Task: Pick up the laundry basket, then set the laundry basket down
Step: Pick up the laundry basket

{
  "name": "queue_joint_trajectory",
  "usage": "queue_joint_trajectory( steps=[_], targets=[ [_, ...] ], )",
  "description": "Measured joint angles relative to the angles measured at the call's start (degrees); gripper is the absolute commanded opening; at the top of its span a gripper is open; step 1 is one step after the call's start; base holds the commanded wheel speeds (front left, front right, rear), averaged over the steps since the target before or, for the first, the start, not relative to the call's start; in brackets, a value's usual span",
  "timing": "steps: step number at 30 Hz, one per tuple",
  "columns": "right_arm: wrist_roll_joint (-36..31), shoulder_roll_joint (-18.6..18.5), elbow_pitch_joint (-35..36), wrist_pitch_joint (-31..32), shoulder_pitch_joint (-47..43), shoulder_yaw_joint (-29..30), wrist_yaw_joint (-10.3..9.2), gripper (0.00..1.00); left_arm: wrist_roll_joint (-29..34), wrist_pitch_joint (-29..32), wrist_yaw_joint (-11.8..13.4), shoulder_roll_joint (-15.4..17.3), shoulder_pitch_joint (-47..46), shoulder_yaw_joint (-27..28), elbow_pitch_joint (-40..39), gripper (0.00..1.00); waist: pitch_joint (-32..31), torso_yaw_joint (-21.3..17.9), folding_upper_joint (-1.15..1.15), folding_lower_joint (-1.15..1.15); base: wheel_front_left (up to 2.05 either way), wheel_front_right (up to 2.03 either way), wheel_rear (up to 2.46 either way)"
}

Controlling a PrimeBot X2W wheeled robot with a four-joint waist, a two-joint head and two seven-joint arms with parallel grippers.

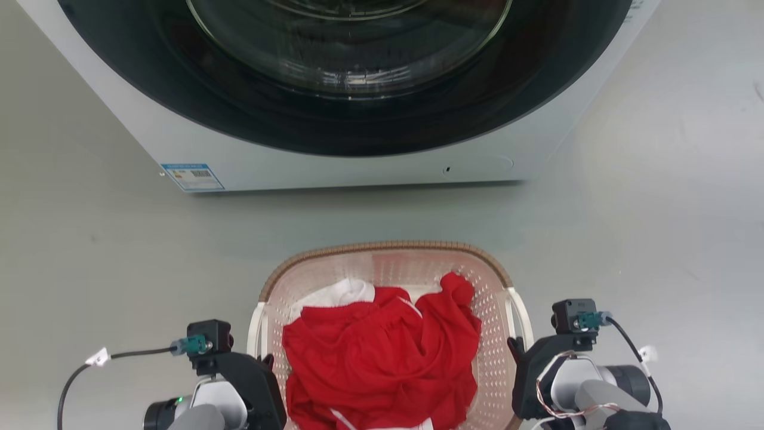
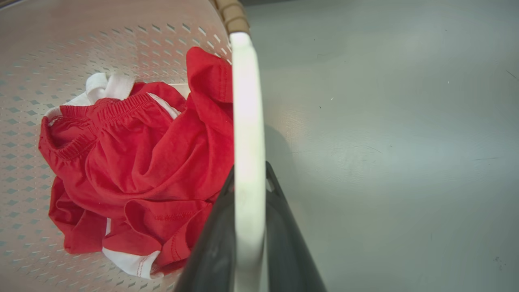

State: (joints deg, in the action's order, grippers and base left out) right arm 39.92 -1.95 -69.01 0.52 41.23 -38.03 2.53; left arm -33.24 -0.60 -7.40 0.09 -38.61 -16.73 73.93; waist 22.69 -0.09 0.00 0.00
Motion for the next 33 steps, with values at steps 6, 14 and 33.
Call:
queue_joint_trajectory(
  steps=[6, 14, 33],
  targets=[
    [1.2, 0.1, -0.3, 1.7, -2.5, -0.5, 0.09, 0.0, -2.1, 1.6, 0.0, 0.0, 2.6, -1.1, 0.0, 0.0, -3.5, -0.3, 0.0, 0.0, 0.0, 0.0, 0.0],
    [3.2, 0.1, -0.4, 4.7, -5.6, -1.5, 0.51, 0.0, -4.0, 4.8, 0.4, 0.0, 5.6, -2.6, 0.1, 0.0, -8.4, -0.6, 0.0, -0.01, 0.0, 0.0, 0.0],
    [6.6, 0.2, -0.7, 10.1, -10.8, -3.2, 0.85, 0.0, -6.7, 9.7, 1.3, 0.1, 10.8, -5.3, 0.2, 0.0, -17.7, -1.0, -0.01, 0.0, 0.0, 0.0, 0.0]
  ],
)
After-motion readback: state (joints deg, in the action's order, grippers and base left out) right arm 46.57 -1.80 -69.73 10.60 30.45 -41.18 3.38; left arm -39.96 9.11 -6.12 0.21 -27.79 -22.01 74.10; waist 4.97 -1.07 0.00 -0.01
